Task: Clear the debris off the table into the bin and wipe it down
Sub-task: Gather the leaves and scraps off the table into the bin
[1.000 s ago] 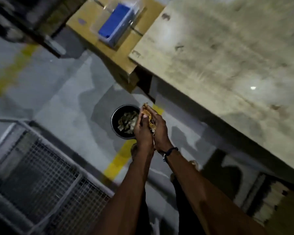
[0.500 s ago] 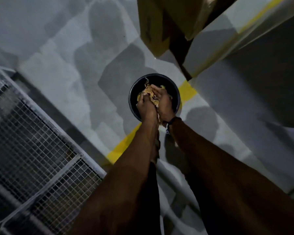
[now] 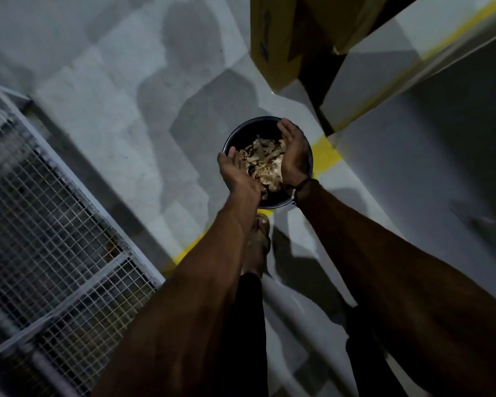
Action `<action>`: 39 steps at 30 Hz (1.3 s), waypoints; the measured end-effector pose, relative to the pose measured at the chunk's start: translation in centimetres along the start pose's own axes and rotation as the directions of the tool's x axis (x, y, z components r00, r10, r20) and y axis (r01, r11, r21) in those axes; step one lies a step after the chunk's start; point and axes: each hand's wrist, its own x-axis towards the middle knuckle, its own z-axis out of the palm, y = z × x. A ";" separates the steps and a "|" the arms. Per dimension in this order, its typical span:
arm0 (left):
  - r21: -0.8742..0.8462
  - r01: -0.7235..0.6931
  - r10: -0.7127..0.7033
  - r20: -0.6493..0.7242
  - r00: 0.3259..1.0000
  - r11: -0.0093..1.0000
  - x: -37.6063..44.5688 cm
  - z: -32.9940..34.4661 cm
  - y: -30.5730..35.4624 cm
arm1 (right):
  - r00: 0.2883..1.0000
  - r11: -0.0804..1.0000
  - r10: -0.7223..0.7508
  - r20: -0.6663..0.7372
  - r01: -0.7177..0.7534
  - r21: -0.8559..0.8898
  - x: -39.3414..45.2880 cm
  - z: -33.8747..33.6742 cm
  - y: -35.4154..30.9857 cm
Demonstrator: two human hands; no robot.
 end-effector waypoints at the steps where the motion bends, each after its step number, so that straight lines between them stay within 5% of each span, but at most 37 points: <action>1: 0.012 -0.022 0.022 0.001 1.000 1.000 -0.5 0.1 0.1 | 1.000 1.000 -0.020 0.017 0.020 -0.004 -0.3 -0.5 -0.4; 8: 0.152 -0.165 0.141 0.153 0.978 0.975 -6.5 1.2 -0.6 | 0.979 0.989 -0.135 0.150 0.143 -0.044 -5.2 -4.7 -5.1; 16: 0.134 -0.330 0.279 0.303 0.911 0.934 -23.1 4.9 -0.7 | 0.905 0.943 -0.329 0.269 0.332 0.034 -16.8 -12.0 -14.7; 22: 0.121 -0.553 0.399 0.570 0.719 0.825 -36.1 8.5 -1.5 | 0.849 0.871 -0.477 0.229 0.492 -0.011 -25.1 -20.5 -23.3; 30: 0.237 -0.698 0.206 0.848 0.488 0.676 -45.4 16.8 -11.2 | 0.767 0.770 -0.636 -0.087 0.639 0.005 -27.4 -35.9 -31.1; 33: 0.274 -0.773 0.097 0.913 0.396 0.572 -46.8 20.2 -16.4 | 0.719 0.744 -0.660 -0.218 0.667 -0.049 -26.6 -41.8 -31.5; 39: 0.187 -0.965 -0.069 0.982 0.177 0.187 -47.3 23.1 -24.8 | 0.615 0.749 -0.654 -0.440 0.609 -0.261 -25.6 -51.2 -30.2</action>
